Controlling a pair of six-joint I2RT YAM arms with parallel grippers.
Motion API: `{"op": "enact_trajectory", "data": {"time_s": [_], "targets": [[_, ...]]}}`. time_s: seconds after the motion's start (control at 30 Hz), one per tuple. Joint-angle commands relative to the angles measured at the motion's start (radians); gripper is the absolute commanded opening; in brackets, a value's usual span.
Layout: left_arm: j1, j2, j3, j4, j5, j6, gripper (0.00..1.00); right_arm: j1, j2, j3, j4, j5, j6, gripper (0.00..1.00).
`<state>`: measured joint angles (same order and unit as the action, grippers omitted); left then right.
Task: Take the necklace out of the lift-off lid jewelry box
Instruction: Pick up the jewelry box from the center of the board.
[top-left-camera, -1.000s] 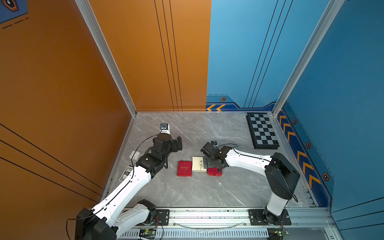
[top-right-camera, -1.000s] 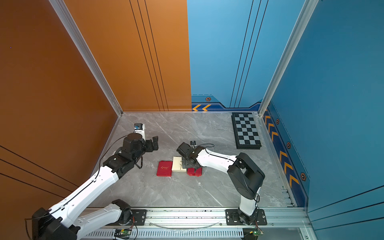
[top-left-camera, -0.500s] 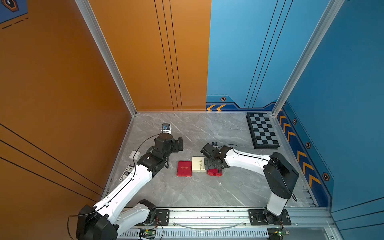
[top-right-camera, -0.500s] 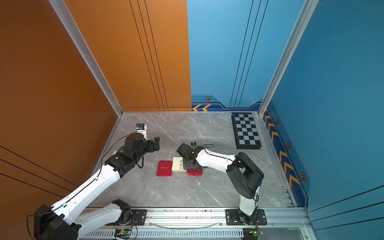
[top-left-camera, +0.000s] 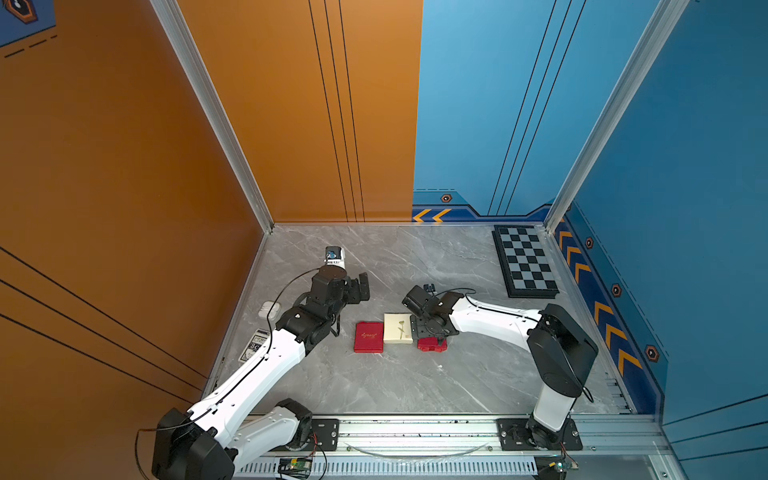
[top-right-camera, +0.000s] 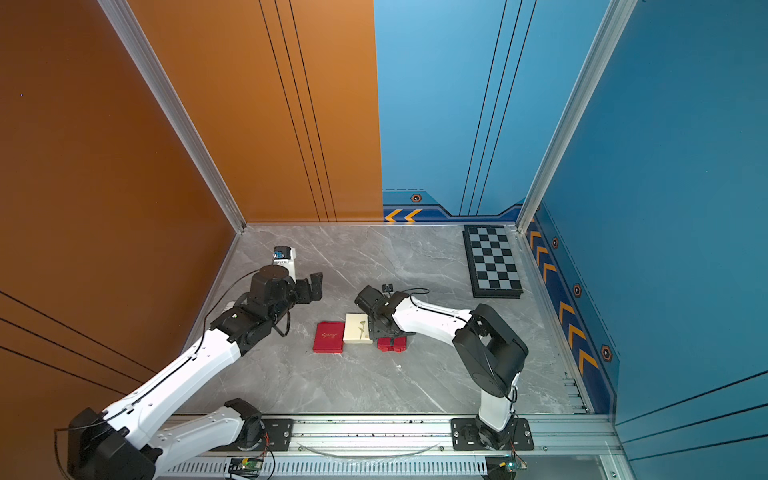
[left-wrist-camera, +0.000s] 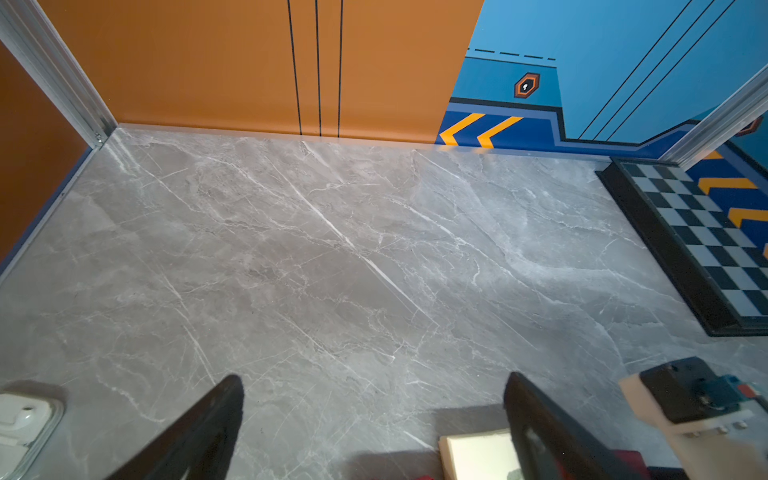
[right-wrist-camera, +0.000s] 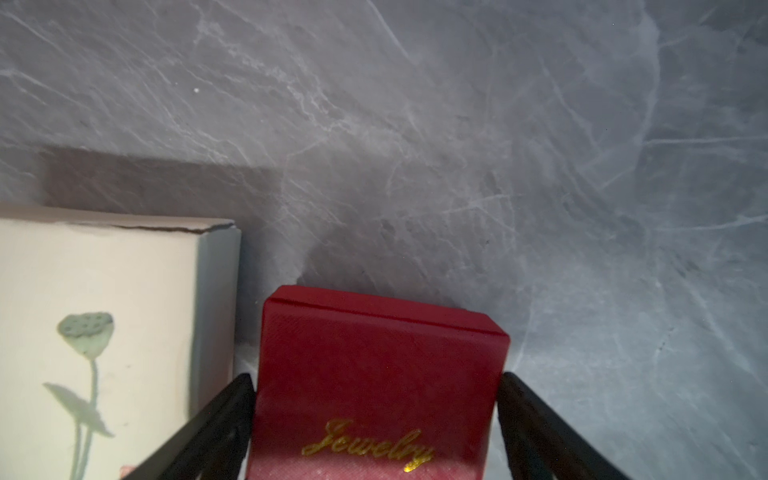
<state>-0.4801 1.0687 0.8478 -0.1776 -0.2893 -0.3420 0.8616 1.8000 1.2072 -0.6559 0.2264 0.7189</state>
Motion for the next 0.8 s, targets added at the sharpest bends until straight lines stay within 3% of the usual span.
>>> {"op": "enact_trajectory", "data": {"time_s": [0.0,0.27,0.53,0.77], "targets": [[-0.018,0.001,0.005,0.027,0.033,-0.022,0.98,-0.017,-0.002,-0.012,-0.060,-0.009,-0.082,0.91],[-0.038,0.001,-0.001,0.033,0.015,-0.026,0.98,-0.032,0.004,0.028,-0.101,-0.041,-0.253,0.90],[-0.051,0.005,-0.001,0.036,0.008,-0.026,0.98,-0.026,-0.036,0.028,-0.122,-0.024,-0.229,1.00],[-0.054,0.025,0.002,0.040,0.011,-0.022,0.98,-0.018,-0.047,0.029,-0.120,-0.038,-0.216,0.99]]}}
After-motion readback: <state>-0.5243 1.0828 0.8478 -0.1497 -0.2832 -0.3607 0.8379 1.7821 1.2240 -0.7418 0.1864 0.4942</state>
